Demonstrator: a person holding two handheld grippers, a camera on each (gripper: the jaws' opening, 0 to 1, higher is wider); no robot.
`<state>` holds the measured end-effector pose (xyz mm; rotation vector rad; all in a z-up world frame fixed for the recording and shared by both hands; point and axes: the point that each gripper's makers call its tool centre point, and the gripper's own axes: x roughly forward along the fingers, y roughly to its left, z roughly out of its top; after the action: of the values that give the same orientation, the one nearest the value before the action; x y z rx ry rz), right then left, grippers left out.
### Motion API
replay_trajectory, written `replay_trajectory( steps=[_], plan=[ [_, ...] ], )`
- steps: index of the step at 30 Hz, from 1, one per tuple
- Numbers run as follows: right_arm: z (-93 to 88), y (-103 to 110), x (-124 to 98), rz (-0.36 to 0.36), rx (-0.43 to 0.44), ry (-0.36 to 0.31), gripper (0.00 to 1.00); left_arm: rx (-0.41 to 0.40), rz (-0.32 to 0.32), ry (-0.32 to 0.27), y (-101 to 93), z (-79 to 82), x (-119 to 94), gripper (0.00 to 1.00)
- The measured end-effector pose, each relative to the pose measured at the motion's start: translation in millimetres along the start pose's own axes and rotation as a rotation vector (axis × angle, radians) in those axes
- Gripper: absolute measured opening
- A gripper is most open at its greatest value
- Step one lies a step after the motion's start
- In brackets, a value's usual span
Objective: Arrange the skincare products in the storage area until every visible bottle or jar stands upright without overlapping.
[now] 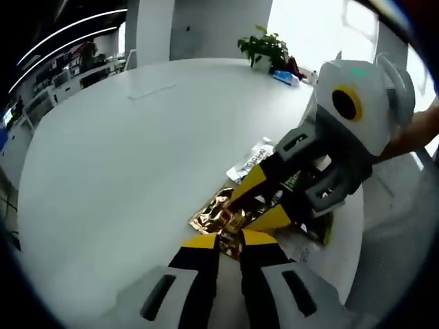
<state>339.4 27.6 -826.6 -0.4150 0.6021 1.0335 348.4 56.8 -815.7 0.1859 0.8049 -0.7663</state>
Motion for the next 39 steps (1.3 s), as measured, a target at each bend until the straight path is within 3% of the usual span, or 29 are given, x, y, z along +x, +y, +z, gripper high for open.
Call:
replay_trajectory(
  steps=[4, 13, 22, 34, 39],
  plan=[
    [2.6, -8, 8, 0.0, 0.006, 0.003, 0.18, -0.014, 0.046, -0.067, 6.0, 10.5, -10, 0.15],
    [11.1, -11, -6, -0.022, -0.004, -0.01, 0.17, -0.019, 0.058, -0.083, -8.3, 12.1, -25, 0.16],
    [19.4, -15, -23, -0.037, -0.036, -0.034, 0.16, -0.008, 0.063, -0.136, -23.1, 24.7, -37, 0.15],
    [40.6, -2, -68, -0.042, -0.058, -0.098, 0.16, 0.01, 0.095, -0.194, -36.9, 39.5, -62, 0.14],
    [48.2, 4, -80, -0.034, -0.048, -0.127, 0.17, -0.012, 0.081, -0.234, -51.7, 45.4, -74, 0.12]
  ],
)
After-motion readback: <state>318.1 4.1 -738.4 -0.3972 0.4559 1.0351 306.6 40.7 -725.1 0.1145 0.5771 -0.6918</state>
